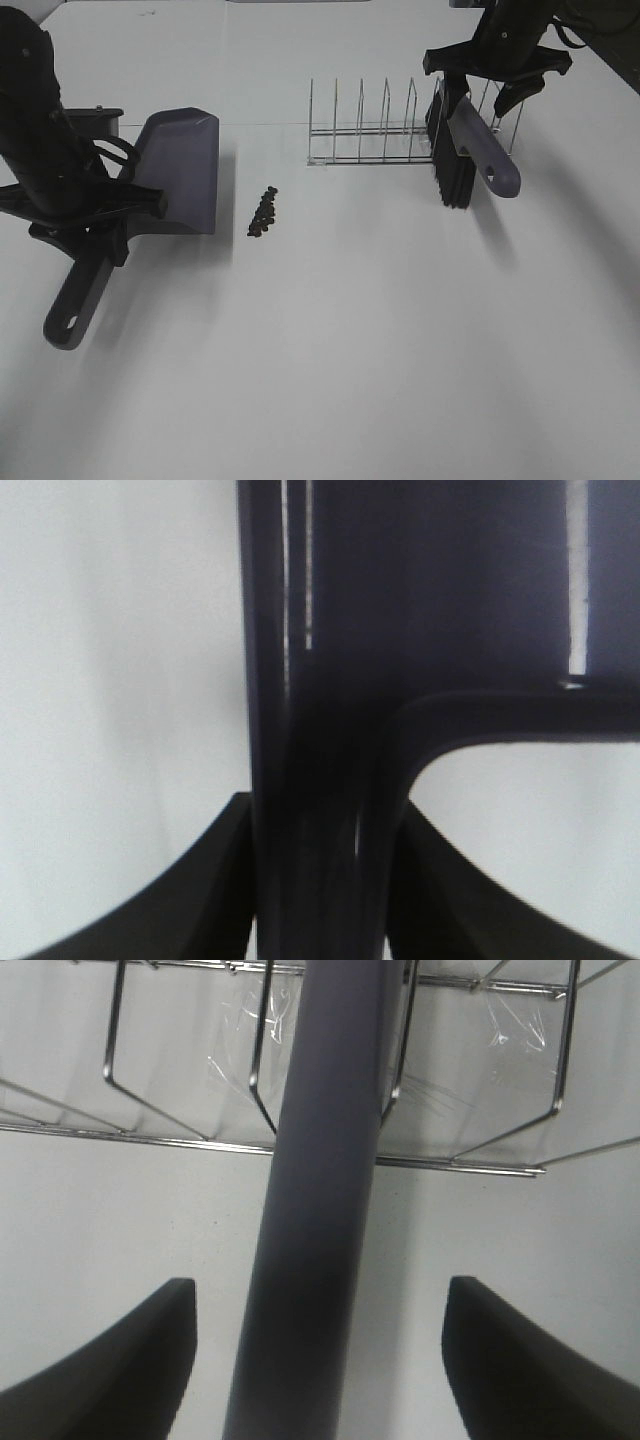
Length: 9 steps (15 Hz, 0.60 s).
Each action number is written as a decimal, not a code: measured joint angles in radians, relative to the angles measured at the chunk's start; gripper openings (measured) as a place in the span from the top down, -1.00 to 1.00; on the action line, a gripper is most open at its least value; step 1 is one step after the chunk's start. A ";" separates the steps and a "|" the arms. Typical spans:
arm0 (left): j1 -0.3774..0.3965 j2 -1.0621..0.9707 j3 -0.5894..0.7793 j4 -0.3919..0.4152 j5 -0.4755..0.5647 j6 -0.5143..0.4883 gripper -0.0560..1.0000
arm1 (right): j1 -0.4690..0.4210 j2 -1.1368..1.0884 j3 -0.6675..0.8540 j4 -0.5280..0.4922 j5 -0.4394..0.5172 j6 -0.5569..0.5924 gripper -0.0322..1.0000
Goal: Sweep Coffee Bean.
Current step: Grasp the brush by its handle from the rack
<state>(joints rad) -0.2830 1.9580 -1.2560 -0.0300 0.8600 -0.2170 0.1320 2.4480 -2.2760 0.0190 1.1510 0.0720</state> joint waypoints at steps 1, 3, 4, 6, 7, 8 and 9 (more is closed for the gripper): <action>0.000 0.000 0.000 0.000 -0.007 0.000 0.23 | 0.000 0.006 0.000 -0.001 -0.017 0.000 -0.24; 0.000 0.000 0.000 0.000 -0.010 0.000 0.23 | 0.000 0.009 0.000 -0.001 -0.050 0.000 -0.22; 0.000 0.000 0.000 0.000 -0.010 0.000 0.23 | 0.000 0.009 0.000 -0.001 -0.063 0.000 -0.21; 0.000 0.000 0.000 0.000 -0.010 0.000 0.23 | 0.000 0.009 0.000 0.002 -0.076 0.000 -0.21; 0.000 0.000 0.000 0.000 -0.010 0.000 0.23 | 0.000 0.009 0.000 0.002 -0.076 0.000 -0.21; 0.000 0.000 0.000 0.000 -0.010 0.000 0.23 | 0.000 0.010 0.000 0.002 -0.076 0.000 -0.21; 0.000 0.000 0.000 0.000 -0.010 0.000 0.23 | 0.000 0.015 0.000 0.002 -0.076 -0.001 -0.20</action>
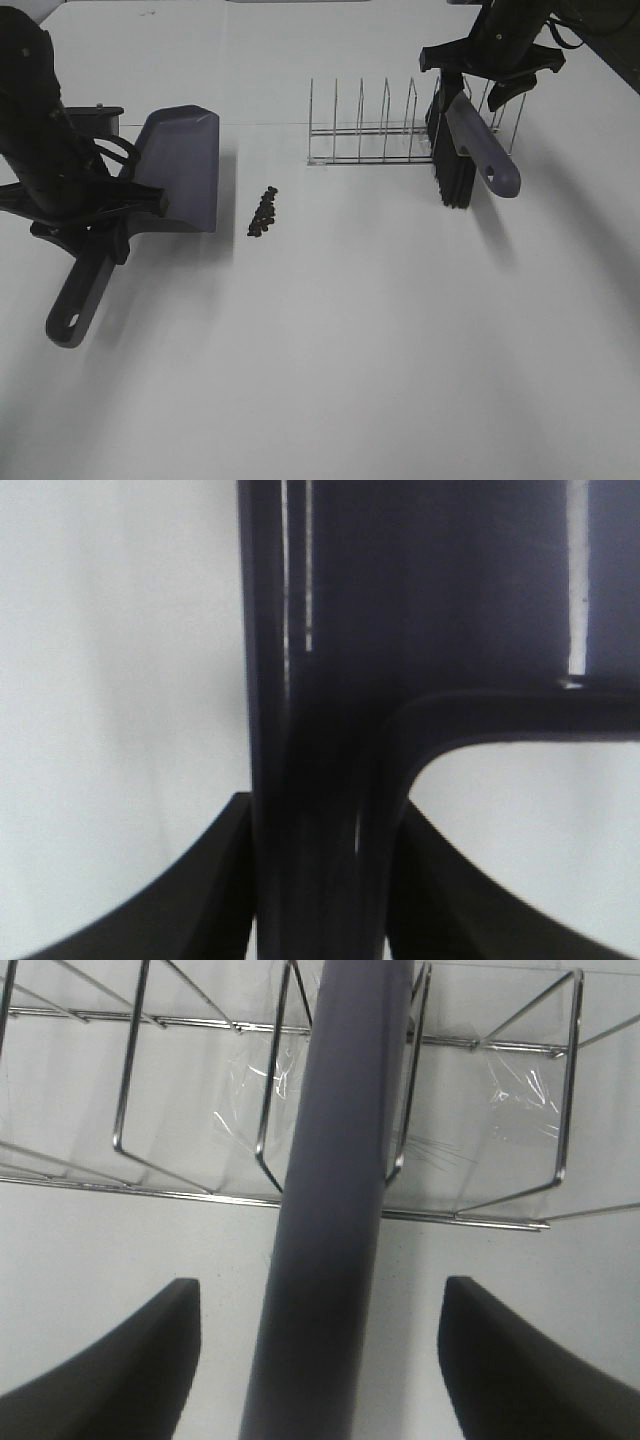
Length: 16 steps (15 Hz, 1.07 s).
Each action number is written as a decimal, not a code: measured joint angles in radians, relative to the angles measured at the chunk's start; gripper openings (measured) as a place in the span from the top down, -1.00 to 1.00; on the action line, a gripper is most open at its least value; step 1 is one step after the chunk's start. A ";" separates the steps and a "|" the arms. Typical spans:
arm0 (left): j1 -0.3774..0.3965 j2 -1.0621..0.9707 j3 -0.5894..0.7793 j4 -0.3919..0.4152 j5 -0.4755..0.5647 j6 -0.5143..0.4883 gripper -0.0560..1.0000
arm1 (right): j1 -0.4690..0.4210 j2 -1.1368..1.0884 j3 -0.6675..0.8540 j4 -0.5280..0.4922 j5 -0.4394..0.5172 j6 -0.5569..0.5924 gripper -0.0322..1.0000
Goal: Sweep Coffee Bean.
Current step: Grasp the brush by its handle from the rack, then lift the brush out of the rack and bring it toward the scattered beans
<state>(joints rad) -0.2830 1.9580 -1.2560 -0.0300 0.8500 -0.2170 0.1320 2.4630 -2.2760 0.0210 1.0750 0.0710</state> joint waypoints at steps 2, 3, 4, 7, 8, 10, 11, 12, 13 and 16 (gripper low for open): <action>0.000 0.000 0.000 0.000 0.000 0.000 0.23 | 0.000 0.020 0.000 0.000 0.004 -0.006 -0.19; 0.000 0.000 0.000 0.000 0.000 0.000 0.23 | 0.000 0.034 0.000 0.000 0.006 -0.006 -0.19; 0.000 0.000 0.000 -0.001 0.000 0.000 0.23 | 0.000 0.047 0.000 0.000 0.006 -0.006 -0.17; 0.000 0.000 0.000 -0.002 0.000 0.000 0.23 | 0.000 0.068 0.000 0.000 0.004 -0.006 -0.15; 0.000 0.000 0.000 -0.002 0.000 0.000 0.23 | 0.000 0.071 0.000 -0.001 0.002 -0.006 -0.12; 0.000 0.000 0.000 -0.002 0.000 0.000 0.23 | 0.000 0.073 0.000 -0.003 -0.018 -0.006 0.33; 0.000 0.000 0.000 -0.002 0.000 0.000 0.23 | 0.000 0.073 0.000 -0.004 -0.020 -0.006 0.34; 0.000 0.000 0.000 -0.002 0.000 0.000 0.23 | 0.000 0.073 0.000 -0.004 -0.020 -0.006 0.34; 0.000 0.000 0.000 -0.002 0.000 0.000 0.23 | 0.000 0.073 0.000 -0.004 -0.020 -0.006 0.34; 0.000 0.000 0.000 -0.003 0.000 0.000 0.23 | 0.000 0.073 0.000 -0.004 -0.019 -0.005 0.34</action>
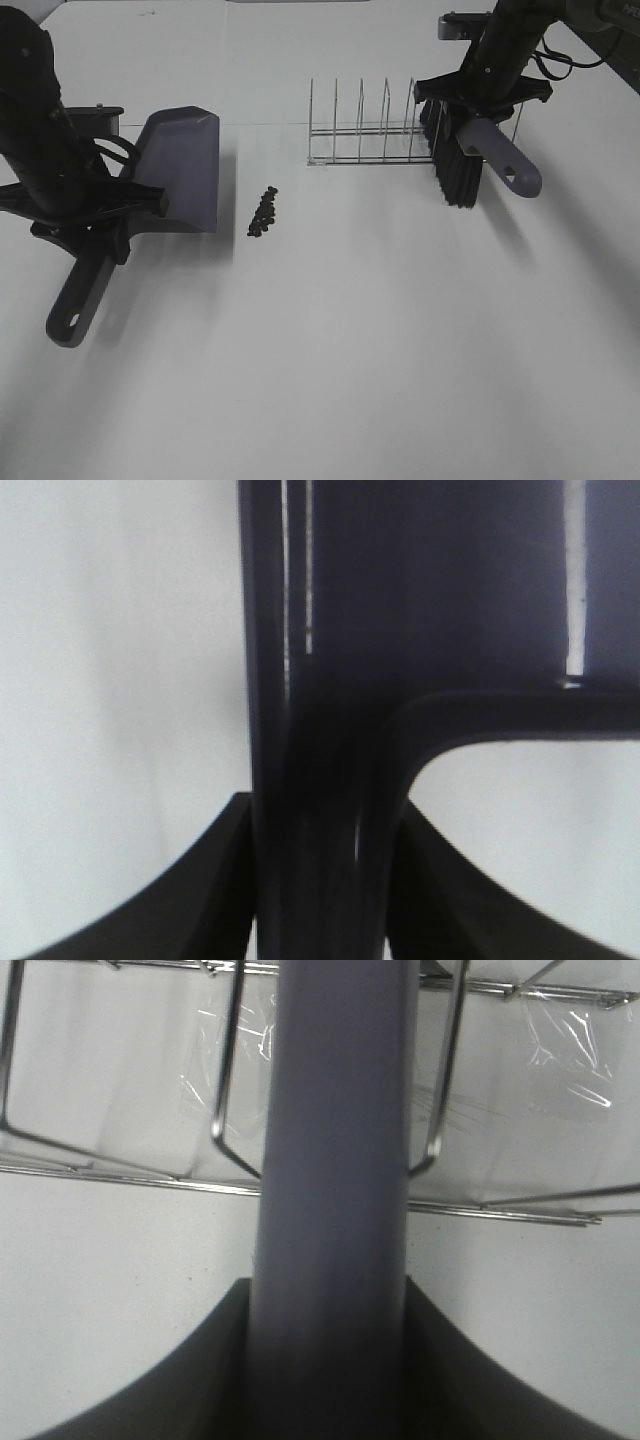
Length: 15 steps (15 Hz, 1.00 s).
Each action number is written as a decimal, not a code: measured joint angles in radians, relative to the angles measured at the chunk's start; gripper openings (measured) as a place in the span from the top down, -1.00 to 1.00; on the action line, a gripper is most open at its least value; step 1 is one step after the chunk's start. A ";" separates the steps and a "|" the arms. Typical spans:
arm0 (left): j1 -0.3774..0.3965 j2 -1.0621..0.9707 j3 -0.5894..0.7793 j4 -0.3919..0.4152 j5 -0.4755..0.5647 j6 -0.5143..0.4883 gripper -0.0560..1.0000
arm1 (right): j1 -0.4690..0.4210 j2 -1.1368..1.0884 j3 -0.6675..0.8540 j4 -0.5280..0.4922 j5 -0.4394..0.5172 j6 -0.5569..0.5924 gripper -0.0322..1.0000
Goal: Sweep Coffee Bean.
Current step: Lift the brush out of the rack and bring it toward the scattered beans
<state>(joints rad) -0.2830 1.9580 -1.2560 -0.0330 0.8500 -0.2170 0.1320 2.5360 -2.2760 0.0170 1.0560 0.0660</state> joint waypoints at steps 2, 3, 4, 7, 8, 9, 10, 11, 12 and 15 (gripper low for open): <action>0.000 0.000 0.000 0.000 0.000 0.000 0.23 | 0.000 -0.016 0.000 -0.001 0.010 0.007 0.34; 0.000 0.000 0.000 0.000 0.000 0.000 0.23 | 0.000 -0.034 0.000 -0.003 0.014 0.008 0.34; 0.000 0.000 0.000 0.000 0.000 0.000 0.23 | 0.000 -0.056 0.000 -0.006 0.019 0.009 0.34; 0.000 0.000 0.000 0.000 0.000 0.000 0.23 | 0.000 -0.128 0.000 -0.008 0.029 0.027 0.34; 0.000 0.000 0.000 0.000 0.000 0.004 0.23 | 0.001 -0.186 0.000 -0.008 0.068 0.036 0.34; 0.000 0.000 0.000 0.000 0.000 0.004 0.23 | 0.005 -0.212 0.000 -0.017 0.099 0.043 0.34; 0.000 0.000 0.000 0.000 0.000 0.004 0.23 | 0.018 -0.241 0.000 -0.027 0.133 0.048 0.34; 0.000 0.000 0.000 0.001 0.000 0.002 0.23 | 0.041 -0.265 0.000 -0.050 0.157 0.050 0.34; 0.000 0.000 0.000 0.002 0.000 -0.004 0.23 | 0.072 -0.288 0.000 -0.087 0.168 0.050 0.34; -0.006 -0.015 0.015 0.003 0.010 -0.019 0.23 | 0.176 -0.337 0.015 -0.162 0.168 0.060 0.34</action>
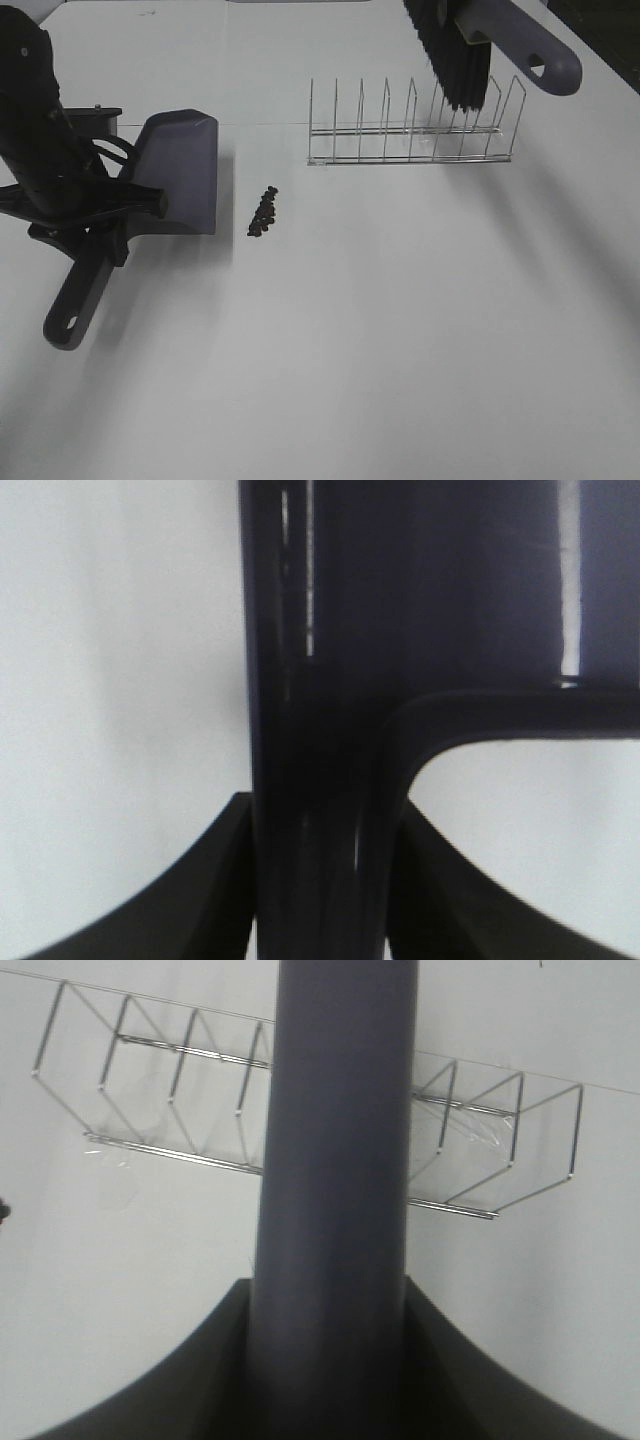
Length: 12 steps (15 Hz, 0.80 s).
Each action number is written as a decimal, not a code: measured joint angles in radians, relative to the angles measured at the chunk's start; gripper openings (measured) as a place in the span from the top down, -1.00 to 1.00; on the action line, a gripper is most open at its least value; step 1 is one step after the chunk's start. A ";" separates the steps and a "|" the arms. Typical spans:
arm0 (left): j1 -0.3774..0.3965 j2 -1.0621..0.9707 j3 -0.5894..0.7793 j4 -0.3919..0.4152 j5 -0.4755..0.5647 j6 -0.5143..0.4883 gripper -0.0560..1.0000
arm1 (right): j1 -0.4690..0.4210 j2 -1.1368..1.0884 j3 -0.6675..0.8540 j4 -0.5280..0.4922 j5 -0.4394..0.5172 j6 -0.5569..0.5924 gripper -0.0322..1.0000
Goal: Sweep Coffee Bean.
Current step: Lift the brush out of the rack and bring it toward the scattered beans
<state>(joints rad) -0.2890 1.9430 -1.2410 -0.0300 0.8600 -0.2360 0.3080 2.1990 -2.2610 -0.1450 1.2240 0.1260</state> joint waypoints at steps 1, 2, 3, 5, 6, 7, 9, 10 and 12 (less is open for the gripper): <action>-0.007 -0.012 0.019 0.001 0.003 -0.009 0.23 | 0.020 -0.016 0.017 -0.002 0.000 0.007 0.34; -0.015 -0.019 0.044 0.003 0.005 -0.023 0.23 | 0.034 -0.033 0.041 -0.003 0.001 0.021 0.34; -0.027 -0.019 0.079 0.005 0.004 -0.034 0.23 | 0.041 -0.042 0.065 -0.010 0.003 0.036 0.34; -0.062 -0.019 0.130 0.005 -0.034 -0.056 0.23 | 0.045 -0.043 0.124 -0.018 0.002 0.057 0.34; -0.072 -0.019 0.135 0.005 -0.047 -0.064 0.23 | 0.048 -0.043 0.139 -0.023 0.002 0.063 0.34; -0.089 -0.019 0.138 0.008 -0.069 -0.079 0.23 | 0.058 -0.043 0.174 -0.031 0.008 0.074 0.34; -0.103 -0.007 0.138 0.021 -0.087 -0.106 0.23 | 0.100 -0.043 0.234 -0.055 0.007 0.103 0.34; -0.103 0.008 0.138 0.046 -0.088 -0.118 0.23 | 0.125 -0.043 0.260 -0.064 0.006 0.117 0.34; -0.103 0.033 0.138 0.120 -0.093 -0.176 0.23 | 0.200 -0.043 0.340 -0.080 -0.056 0.147 0.34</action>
<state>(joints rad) -0.3920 1.9760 -1.1030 0.0900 0.7670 -0.4120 0.5080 2.1560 -1.9210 -0.2250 1.1680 0.2730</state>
